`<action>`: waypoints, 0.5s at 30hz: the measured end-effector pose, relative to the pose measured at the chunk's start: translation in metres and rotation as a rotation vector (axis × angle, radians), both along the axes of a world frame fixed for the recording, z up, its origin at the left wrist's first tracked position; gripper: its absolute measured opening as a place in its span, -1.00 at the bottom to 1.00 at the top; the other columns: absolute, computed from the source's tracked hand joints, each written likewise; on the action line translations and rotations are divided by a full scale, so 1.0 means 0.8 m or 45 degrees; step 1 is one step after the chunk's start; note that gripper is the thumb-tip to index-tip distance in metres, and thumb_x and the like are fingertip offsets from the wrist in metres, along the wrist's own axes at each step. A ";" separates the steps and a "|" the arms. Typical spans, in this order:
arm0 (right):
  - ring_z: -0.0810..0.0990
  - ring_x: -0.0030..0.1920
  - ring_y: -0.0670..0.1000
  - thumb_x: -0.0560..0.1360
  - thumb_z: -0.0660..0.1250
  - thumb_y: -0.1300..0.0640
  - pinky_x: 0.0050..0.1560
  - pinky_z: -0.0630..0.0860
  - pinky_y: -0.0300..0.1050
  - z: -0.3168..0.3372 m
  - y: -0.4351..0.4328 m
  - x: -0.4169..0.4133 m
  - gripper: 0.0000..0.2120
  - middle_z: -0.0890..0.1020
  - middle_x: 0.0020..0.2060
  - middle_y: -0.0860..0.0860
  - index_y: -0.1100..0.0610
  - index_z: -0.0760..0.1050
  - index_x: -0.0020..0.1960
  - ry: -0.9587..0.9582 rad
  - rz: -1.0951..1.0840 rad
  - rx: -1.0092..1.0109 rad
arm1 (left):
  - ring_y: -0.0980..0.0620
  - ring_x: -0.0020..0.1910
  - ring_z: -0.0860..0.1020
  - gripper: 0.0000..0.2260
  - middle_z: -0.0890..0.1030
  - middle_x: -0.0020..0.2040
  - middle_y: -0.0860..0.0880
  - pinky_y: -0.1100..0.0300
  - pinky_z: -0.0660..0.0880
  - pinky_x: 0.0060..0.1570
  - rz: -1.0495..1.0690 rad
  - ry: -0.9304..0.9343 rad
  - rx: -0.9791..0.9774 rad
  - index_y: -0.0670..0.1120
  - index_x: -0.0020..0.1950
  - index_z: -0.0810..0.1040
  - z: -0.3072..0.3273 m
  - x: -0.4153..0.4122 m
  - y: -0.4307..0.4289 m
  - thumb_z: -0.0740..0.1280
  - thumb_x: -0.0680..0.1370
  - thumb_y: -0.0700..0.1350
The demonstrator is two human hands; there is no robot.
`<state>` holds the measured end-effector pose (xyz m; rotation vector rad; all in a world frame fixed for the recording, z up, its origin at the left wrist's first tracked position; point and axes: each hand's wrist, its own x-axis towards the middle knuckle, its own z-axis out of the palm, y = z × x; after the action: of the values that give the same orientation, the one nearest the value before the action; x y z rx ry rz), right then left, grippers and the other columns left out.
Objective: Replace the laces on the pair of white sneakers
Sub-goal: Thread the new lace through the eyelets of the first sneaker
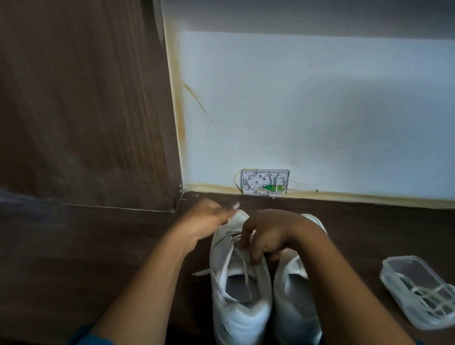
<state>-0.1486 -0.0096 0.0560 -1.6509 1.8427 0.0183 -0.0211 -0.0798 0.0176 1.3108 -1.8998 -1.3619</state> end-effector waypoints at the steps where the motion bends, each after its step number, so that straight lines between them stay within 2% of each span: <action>1: 0.51 -0.39 0.03 0.33 0.45 0.24 -0.36 0.44 -0.24 -0.001 -0.001 -0.002 -0.70 0.59 -0.24 0.11 0.20 0.60 0.06 -0.049 0.005 -0.100 | 0.00 -0.08 0.46 -0.66 0.54 -0.12 -0.09 0.09 0.39 0.05 0.044 0.151 0.103 -0.14 -0.16 0.53 0.006 0.000 0.003 0.30 0.50 0.15; 2: 0.52 -0.31 -0.01 0.34 0.47 0.20 -0.27 0.44 -0.23 -0.002 -0.002 -0.003 -0.69 0.62 -0.17 0.06 0.14 0.60 0.08 -0.109 -0.008 -0.246 | -0.02 -0.03 0.47 -0.68 0.56 -0.09 -0.07 0.01 0.39 0.13 0.076 0.332 0.195 -0.13 -0.14 0.57 0.013 0.000 0.005 0.31 0.48 0.14; 3: 0.52 -0.28 -0.09 0.37 0.47 0.14 -0.19 0.42 -0.24 -0.001 -0.002 -0.003 -0.74 0.62 -0.17 -0.02 0.07 0.61 0.06 -0.211 -0.036 -0.402 | -0.02 -0.07 0.49 -0.71 0.55 -0.13 -0.07 0.01 0.43 0.09 0.080 0.514 0.228 -0.11 -0.20 0.59 0.021 -0.001 0.006 0.31 0.47 0.11; 4: 0.49 -0.32 -0.17 0.41 0.45 0.10 -0.21 0.38 -0.28 0.000 -0.002 -0.001 -0.89 0.60 -0.27 -0.10 0.01 0.62 -0.06 -0.339 -0.063 -0.534 | -0.01 -0.16 0.49 -0.70 0.53 -0.19 -0.07 0.08 0.47 -0.07 0.054 0.658 0.215 -0.12 -0.30 0.57 0.030 -0.002 0.008 0.29 0.48 0.07; 5: 0.43 -0.42 -0.21 0.45 0.42 0.09 -0.30 0.34 -0.34 0.002 -0.003 0.000 -0.92 0.55 -0.41 -0.15 -0.02 0.59 -0.22 -0.469 -0.083 -0.609 | 0.01 -0.24 0.48 -0.68 0.52 -0.22 -0.08 0.15 0.45 -0.26 0.023 0.765 0.186 -0.13 -0.37 0.51 0.039 -0.004 0.012 0.27 0.49 0.04; 6: 0.37 -0.50 -0.21 0.48 0.39 0.11 -0.41 0.29 -0.37 0.003 -0.002 0.002 -0.79 0.49 -0.52 -0.14 -0.02 0.54 -0.33 -0.587 -0.111 -0.645 | 0.03 -0.27 0.48 -0.68 0.53 -0.21 -0.08 0.20 0.39 -0.38 0.002 0.861 0.167 -0.14 -0.38 0.45 0.046 -0.004 0.015 0.25 0.49 0.02; 7: 0.33 -0.55 -0.18 0.51 0.36 0.15 -0.49 0.25 -0.36 0.005 -0.001 0.003 -0.74 0.47 -0.56 -0.12 0.01 0.53 -0.36 -0.717 -0.155 -0.653 | 0.03 -0.28 0.49 -0.70 0.54 -0.19 -0.08 0.22 0.36 -0.43 -0.010 0.938 0.166 -0.14 -0.37 0.43 0.052 -0.003 0.018 0.25 0.46 0.03; 9: 0.32 -0.58 -0.15 0.55 0.28 0.25 -0.58 0.23 -0.34 0.011 0.001 -0.002 -0.77 0.48 -0.56 -0.08 0.12 0.55 -0.27 -1.011 -0.297 -0.647 | 0.01 -0.25 0.54 -0.73 0.57 -0.16 -0.07 0.16 0.44 -0.34 -0.026 1.060 0.255 -0.12 -0.37 0.51 0.053 0.002 0.016 0.27 0.40 0.05; 11: 0.37 -0.58 -0.14 0.57 0.23 0.28 -0.59 0.28 -0.35 0.018 0.004 -0.012 -0.80 0.52 -0.54 -0.03 0.17 0.53 -0.20 -1.294 -0.422 -0.608 | -0.02 -0.16 0.58 -0.76 0.60 -0.20 -0.04 0.04 0.49 -0.07 -0.027 1.151 0.382 -0.08 -0.39 0.57 0.051 0.008 0.013 0.30 0.38 0.04; 13: 0.43 -0.55 -0.12 0.56 0.24 0.29 -0.55 0.36 -0.32 0.023 0.007 -0.019 -0.81 0.57 -0.48 0.01 0.16 0.53 -0.20 -1.285 -0.456 -0.614 | -0.03 -0.13 0.58 -0.82 0.60 -0.27 -0.02 0.01 0.47 0.04 0.043 1.254 0.458 -0.09 -0.36 0.56 0.048 0.009 0.009 0.32 0.38 -0.02; 15: 0.48 -0.51 -0.09 0.53 0.30 0.27 -0.51 0.41 -0.27 0.021 0.005 -0.015 -0.88 0.61 -0.44 0.03 0.14 0.51 -0.18 -1.053 -0.420 -0.613 | 0.01 -0.16 0.56 -0.85 0.59 -0.27 -0.01 0.06 0.48 -0.05 0.084 1.208 0.337 -0.09 -0.31 0.53 0.051 0.009 0.008 0.32 0.37 -0.03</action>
<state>-0.1608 -0.0053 0.0729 -1.2990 1.4710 -1.1468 -0.0136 -0.0731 0.0586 0.6001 -1.0424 -1.7955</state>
